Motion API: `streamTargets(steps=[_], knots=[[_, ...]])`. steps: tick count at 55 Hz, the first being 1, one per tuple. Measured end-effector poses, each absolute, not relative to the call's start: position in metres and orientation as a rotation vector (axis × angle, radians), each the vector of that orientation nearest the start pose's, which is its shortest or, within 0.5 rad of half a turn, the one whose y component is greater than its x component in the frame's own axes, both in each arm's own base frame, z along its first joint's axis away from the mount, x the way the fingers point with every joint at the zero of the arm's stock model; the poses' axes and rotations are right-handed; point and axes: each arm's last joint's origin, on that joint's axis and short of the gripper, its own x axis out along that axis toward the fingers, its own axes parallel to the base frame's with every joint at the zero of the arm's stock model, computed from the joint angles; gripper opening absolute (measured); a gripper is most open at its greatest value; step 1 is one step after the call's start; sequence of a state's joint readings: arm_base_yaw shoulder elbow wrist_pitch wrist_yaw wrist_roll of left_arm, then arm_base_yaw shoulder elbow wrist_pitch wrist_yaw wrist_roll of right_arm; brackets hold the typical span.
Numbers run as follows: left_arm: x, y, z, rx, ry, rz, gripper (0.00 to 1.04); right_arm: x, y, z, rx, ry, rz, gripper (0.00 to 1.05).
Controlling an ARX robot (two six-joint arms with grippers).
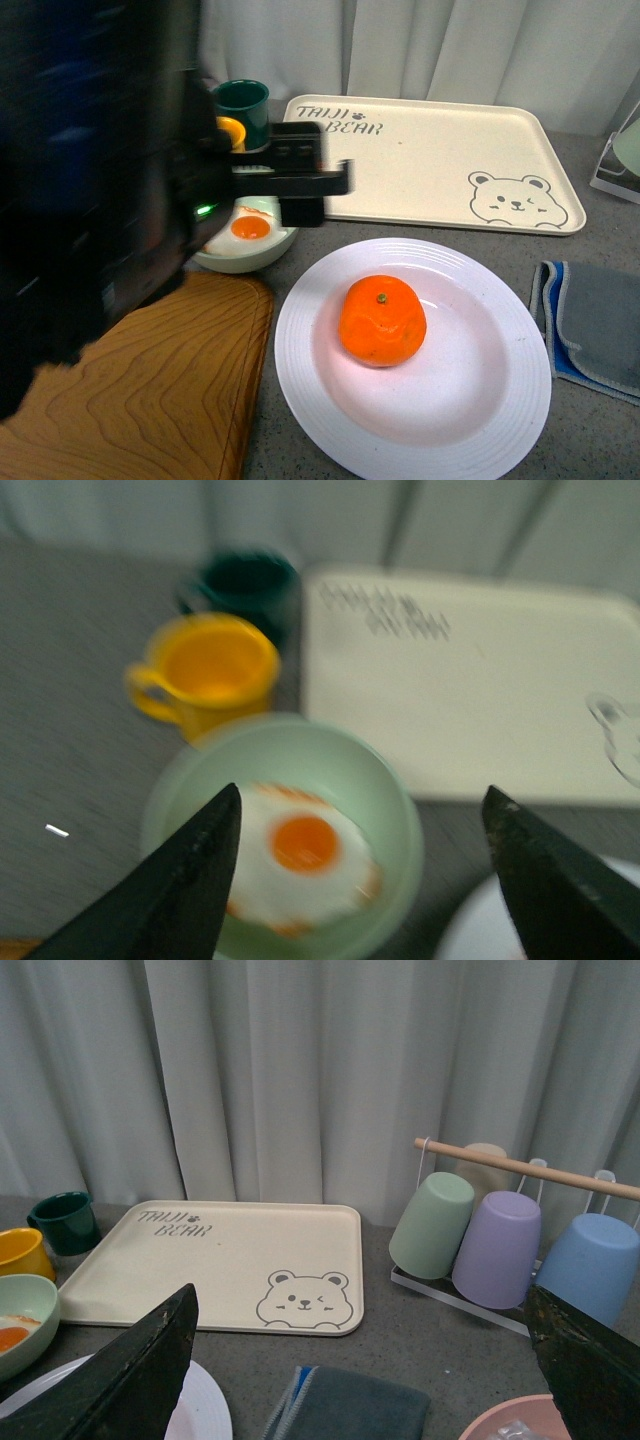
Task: Place orange and plate with both arms
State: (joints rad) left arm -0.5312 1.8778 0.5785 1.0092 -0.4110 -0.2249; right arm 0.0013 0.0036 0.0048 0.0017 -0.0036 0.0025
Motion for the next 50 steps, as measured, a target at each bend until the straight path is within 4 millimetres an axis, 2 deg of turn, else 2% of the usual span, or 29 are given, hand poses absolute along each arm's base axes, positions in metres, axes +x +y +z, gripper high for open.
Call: streamTargets(steps=[3, 6, 9, 13, 18, 19, 29, 37, 50], knots=[[0.266, -0.131, 0.114, -0.061, 0.161, -0.032, 0.64, 0.098, 0.0, 0.165, 0.002, -0.002, 0.003, 0.95], [0.252, -0.107, 0.133, -0.064, 0.029, -0.007, 0.52, 0.098, 0.0, 0.165, 0.002, -0.002, 0.003, 0.95], [0.243, -0.095, 0.142, -0.055, -0.005, -0.001, 0.43, 0.098, 0.0, 0.165, 0.002, -0.003, 0.003, 0.95], [0.23, -0.08, 0.144, -0.037, -0.004, -0.012, 0.3, 0.098, 0.0, 0.165, 0.002, -0.003, 0.003, 0.95], [0.209, -0.057, 0.143, -0.012, 0.023, -0.003, 0.06, 0.098, 0.0, 0.165, 0.002, -0.003, 0.003, 0.95], [0.206, -0.054, 0.144, -0.012, 0.023, -0.006, 0.04, 0.098, 0.0, 0.165, 0.002, -0.003, 0.003, 0.95], [0.18, -0.031, 0.152, -0.004, 0.029, -0.003, 0.04, 0.098, 0.0, 0.165, 0.002, -0.003, 0.003, 0.95], [0.167, -0.022, 0.163, -0.007, 0.01, -0.006, 0.04, 0.098, 0.0, 0.165, 0.002, -0.003, 0.003, 0.95], [0.148, -0.012, 0.163, -0.007, 0.01, -0.002, 0.04, 0.098, 0.0, 0.165, 0.002, -0.003, 0.003, 0.95]])
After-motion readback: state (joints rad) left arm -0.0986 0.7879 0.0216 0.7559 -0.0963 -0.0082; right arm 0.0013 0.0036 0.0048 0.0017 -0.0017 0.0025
